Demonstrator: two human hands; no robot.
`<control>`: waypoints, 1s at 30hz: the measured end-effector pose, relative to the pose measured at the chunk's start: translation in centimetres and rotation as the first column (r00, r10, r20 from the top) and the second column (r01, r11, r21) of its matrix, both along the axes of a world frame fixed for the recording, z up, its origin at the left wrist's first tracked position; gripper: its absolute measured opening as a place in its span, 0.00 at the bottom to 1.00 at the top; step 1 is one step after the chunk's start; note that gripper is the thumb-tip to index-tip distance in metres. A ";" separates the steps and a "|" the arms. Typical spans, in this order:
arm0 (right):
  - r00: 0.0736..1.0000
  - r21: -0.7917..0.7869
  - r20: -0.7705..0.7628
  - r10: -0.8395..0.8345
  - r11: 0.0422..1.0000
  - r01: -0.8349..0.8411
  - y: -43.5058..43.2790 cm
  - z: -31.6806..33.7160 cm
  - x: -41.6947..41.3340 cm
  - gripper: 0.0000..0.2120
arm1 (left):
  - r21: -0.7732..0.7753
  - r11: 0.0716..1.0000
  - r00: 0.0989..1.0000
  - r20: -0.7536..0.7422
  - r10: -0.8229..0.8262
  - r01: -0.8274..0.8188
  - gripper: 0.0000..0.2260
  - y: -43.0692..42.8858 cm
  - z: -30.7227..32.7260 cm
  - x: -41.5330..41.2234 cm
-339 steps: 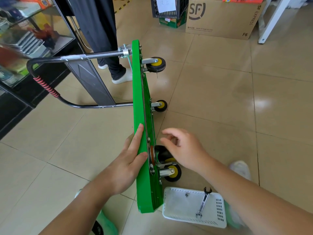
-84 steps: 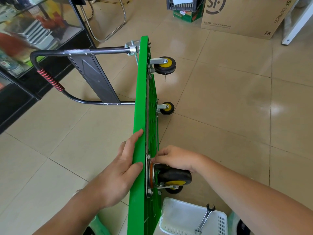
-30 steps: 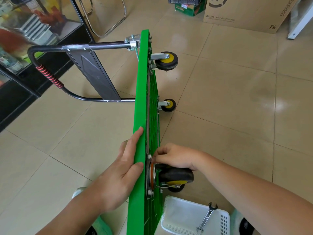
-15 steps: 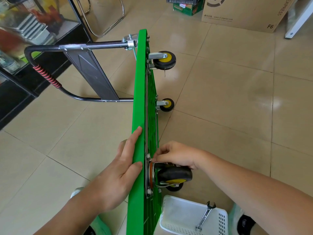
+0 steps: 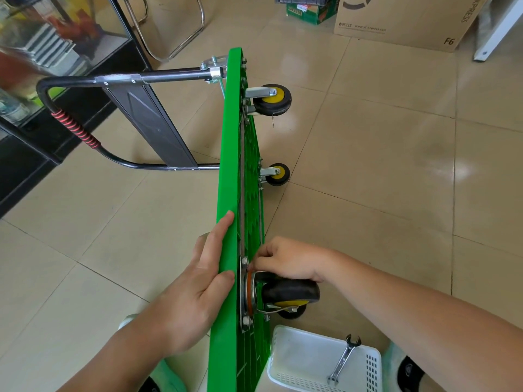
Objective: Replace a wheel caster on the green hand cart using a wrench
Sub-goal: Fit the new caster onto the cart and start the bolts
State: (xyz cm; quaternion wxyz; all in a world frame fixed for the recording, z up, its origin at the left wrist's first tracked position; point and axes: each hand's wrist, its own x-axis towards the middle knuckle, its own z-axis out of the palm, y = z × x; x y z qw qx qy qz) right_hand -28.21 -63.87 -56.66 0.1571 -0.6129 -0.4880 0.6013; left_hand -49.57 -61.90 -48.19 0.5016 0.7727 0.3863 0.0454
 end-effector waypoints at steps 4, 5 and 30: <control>0.996 -0.084 -0.076 -0.036 0.996 0.029 -0.1 0.2 0.0 0.13 | -0.001 1.000 1.000 0.001 -0.002 0.002 0.33 -0.1 -0.1 0.1; 0.996 -0.094 -0.084 -0.038 0.995 0.030 -0.1 0.2 0.0 0.13 | -0.001 1.000 1.000 0.002 -0.004 0.004 0.33 -0.1 -0.1 0.1; 1.000 -0.068 0.017 0.019 0.998 -0.018 0.4 0.2 -0.5 0.20 | 0.020 1.000 1.000 -0.014 -0.019 0.020 0.33 0.1 -0.2 0.1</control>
